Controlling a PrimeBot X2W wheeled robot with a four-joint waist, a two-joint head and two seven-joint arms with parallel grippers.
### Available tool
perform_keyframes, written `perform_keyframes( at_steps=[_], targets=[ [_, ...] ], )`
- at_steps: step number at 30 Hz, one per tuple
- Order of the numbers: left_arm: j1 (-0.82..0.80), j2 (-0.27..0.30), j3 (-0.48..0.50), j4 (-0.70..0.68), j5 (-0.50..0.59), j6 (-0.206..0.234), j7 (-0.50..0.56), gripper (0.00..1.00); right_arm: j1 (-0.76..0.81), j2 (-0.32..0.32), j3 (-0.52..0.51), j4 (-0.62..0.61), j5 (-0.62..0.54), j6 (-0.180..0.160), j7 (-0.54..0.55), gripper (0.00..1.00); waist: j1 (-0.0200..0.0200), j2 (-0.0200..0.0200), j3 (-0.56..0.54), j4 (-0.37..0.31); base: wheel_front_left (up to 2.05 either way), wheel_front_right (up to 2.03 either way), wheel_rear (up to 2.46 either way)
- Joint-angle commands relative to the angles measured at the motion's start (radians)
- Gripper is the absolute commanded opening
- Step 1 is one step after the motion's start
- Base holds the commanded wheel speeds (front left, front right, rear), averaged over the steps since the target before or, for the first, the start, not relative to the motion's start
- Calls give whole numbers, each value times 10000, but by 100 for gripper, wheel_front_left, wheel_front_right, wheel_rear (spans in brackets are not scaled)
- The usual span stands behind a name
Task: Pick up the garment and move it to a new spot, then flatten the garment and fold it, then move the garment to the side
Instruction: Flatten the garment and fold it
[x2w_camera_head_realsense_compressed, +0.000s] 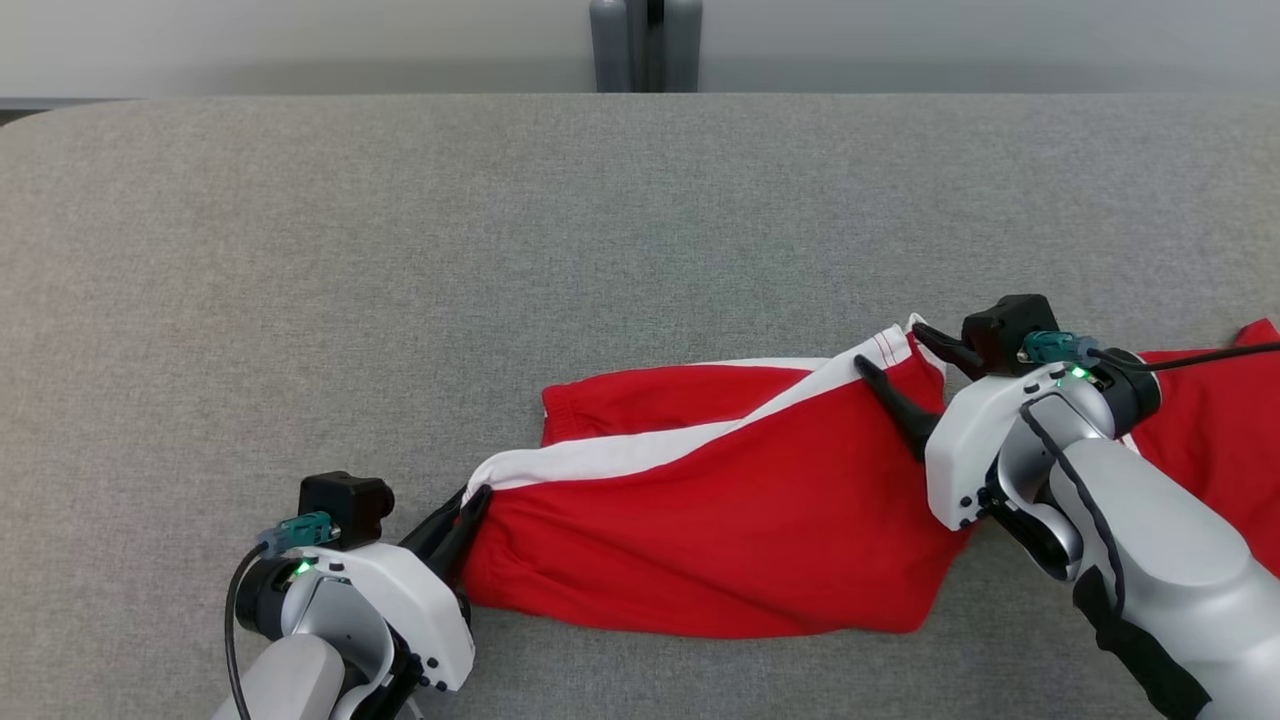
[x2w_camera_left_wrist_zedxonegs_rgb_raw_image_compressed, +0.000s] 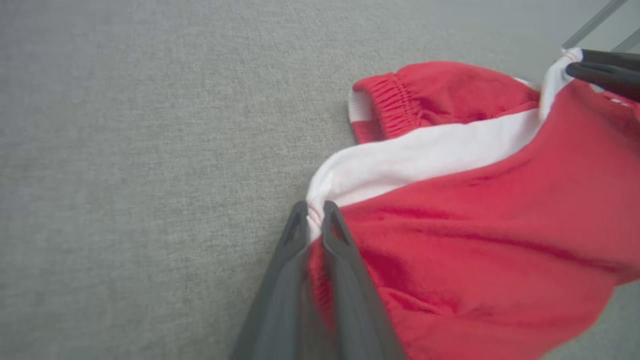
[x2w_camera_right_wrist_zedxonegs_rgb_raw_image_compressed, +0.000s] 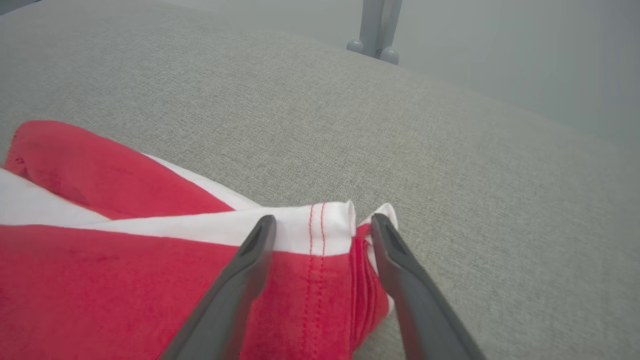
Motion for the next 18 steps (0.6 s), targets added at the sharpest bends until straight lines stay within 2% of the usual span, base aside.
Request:
perform_keyframes(
  at_steps=[1,2,6,10,15,18],
  targets=[
    [-205,8,25,81,-59,-56,-94,0,-182,-94,122,139,150,-2,-150,38,0,0,43,39,0,0,0],
    [-241,5,26,117,-72,-52,-133,0,-229,-98,234,195,262,-2,-279,0,0,0,53,49,0,0,0],
    [-327,-27,152,173,-135,4,-423,0,-419,-201,571,340,611,-2,-875,0,0,0,32,37,0,0,0],
    [-393,47,311,-84,-113,126,-721,0,-458,-281,469,228,854,-2,-1629,0,0,0,-124,-8,0,0,0],
    [-294,384,432,-1051,112,405,-853,0,-324,-481,141,-370,972,-2,-2326,0,0,0,-482,-204,0,0,0],
    [-118,636,547,-1761,275,714,-829,0,-151,-600,-359,-937,821,-2,-2493,0,0,0,-753,-358,0,0,0]
  ],
)
